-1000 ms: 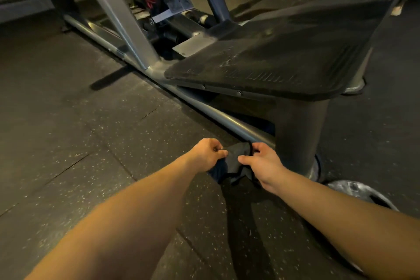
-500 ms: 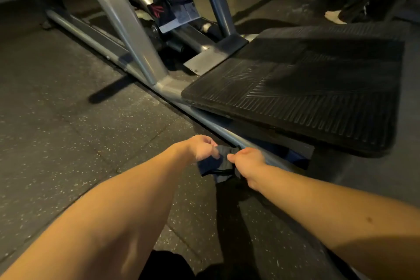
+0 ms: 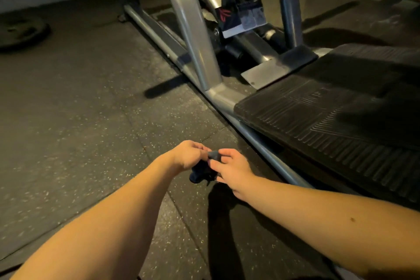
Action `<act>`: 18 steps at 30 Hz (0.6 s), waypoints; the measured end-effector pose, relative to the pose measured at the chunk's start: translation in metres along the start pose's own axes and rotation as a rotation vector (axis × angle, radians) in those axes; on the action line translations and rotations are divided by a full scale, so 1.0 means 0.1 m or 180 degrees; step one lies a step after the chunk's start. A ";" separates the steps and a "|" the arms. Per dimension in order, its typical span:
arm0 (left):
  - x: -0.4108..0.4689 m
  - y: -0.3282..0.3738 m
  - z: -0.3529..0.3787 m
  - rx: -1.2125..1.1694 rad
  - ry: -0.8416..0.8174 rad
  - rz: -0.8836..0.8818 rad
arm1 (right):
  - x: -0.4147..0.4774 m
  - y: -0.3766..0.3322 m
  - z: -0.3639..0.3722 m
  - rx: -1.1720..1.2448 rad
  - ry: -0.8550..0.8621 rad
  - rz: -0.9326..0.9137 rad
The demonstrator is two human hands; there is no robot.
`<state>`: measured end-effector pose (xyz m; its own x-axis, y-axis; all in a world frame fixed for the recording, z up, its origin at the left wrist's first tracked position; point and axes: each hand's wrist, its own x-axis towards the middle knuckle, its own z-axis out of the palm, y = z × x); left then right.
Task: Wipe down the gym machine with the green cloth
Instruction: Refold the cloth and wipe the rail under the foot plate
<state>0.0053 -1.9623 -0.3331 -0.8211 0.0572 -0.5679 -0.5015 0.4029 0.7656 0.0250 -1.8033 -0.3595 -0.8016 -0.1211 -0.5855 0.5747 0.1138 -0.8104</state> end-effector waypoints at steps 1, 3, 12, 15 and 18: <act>-0.01 0.02 -0.06 -0.0073 0.0087 -0.0049 | 0.03 -0.01 0.05 -0.0037 0.0032 -0.0038; -0.04 0.12 -0.20 -0.0069 0.0241 -0.0245 | 0.13 -0.04 0.13 -0.0029 0.0087 0.0004; 0.06 0.68 -0.53 0.0293 0.0085 -0.0468 | 0.39 -0.55 0.25 -0.0202 -0.0184 0.0217; 0.29 0.57 -0.60 0.0445 0.0031 -0.0469 | 0.59 -0.57 0.32 -0.0437 -0.0234 0.0192; 0.60 0.43 -0.58 0.0901 -0.0019 -0.0473 | 0.71 -0.52 0.29 -0.0788 -0.0242 0.0238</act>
<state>-0.0819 -1.9945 -0.3165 -0.7426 -0.0163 -0.6696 -0.5192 0.6454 0.5602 -0.0573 -1.8460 -0.3595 -0.7383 -0.1761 -0.6511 0.5667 0.3616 -0.7404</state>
